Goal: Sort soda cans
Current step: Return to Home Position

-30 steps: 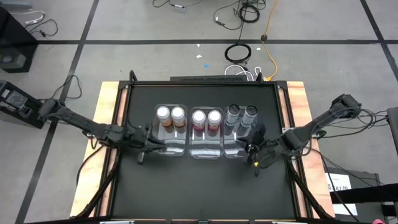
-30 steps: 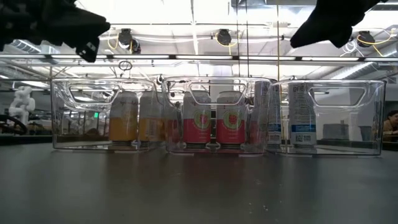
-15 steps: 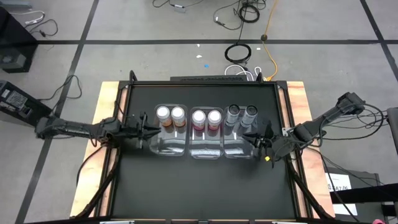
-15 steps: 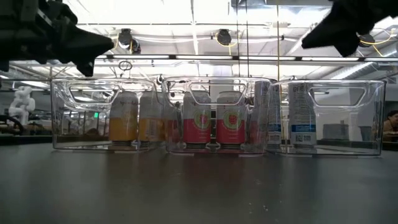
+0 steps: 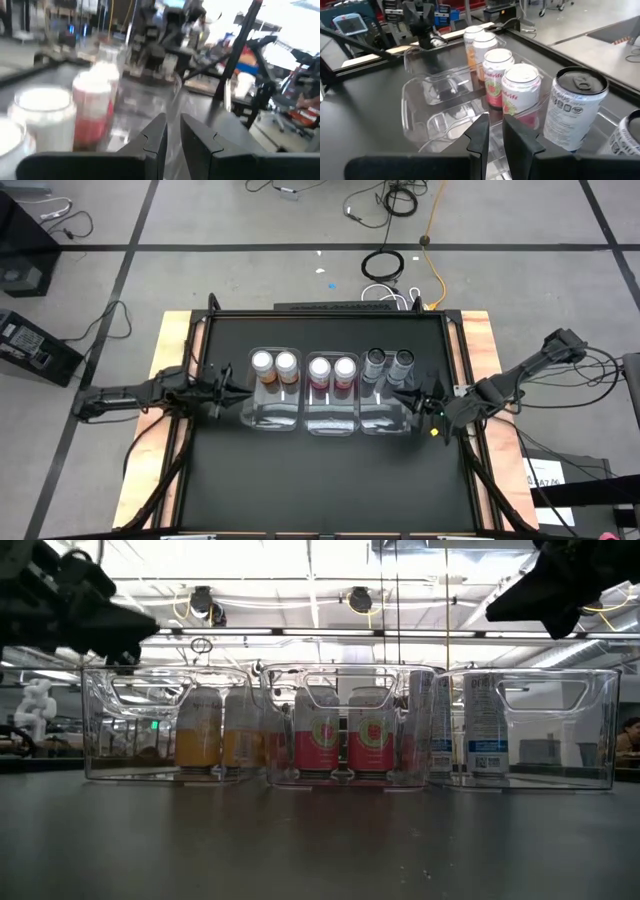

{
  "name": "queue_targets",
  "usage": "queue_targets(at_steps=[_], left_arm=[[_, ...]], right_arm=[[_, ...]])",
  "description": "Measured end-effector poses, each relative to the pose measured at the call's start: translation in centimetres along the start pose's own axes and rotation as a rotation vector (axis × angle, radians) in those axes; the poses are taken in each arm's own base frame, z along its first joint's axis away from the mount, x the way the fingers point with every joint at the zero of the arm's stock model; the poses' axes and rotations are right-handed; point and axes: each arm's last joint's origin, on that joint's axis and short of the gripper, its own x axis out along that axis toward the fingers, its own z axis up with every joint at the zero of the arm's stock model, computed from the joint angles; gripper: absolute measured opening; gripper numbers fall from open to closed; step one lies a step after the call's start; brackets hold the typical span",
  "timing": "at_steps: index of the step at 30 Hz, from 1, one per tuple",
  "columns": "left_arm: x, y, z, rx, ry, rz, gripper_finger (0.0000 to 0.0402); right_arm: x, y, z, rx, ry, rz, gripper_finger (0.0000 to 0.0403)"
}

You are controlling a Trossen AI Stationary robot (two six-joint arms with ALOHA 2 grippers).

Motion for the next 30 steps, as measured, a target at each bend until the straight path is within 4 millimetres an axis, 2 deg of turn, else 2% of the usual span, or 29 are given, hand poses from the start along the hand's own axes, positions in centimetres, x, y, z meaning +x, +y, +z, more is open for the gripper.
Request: queue_targets(at_steps=[3,8,16,23,30], left_arm=[[-0.3,0.0,0.4,0.036,-0.052,0.026,0.0064],[-0.3,0.4,0.2,0.008,-0.063,0.166,0.0063],[-0.2,0.4,0.1,0.051,-0.047,0.170,0.0063],[-0.2,0.4,0.1,-0.027,-0.046,0.165,0.0063],[-0.2,0.4,0.1,-0.025,-0.050,0.164,0.0063]], right_arm=[[-0.1,-0.1,0.2,0.000,-0.011,-0.004,0.0048],[-0.3,-0.2,0.2,0.001,-0.013,0.000,0.0048],[-0.3,-0.4,0.1,-0.014,-0.011,-0.024,0.0047],[-0.3,-0.5,0.1,-0.035,-0.023,-0.052,0.0047],[-0.8,-1.7,0.6,-0.038,-0.023,-0.071,0.0047]])
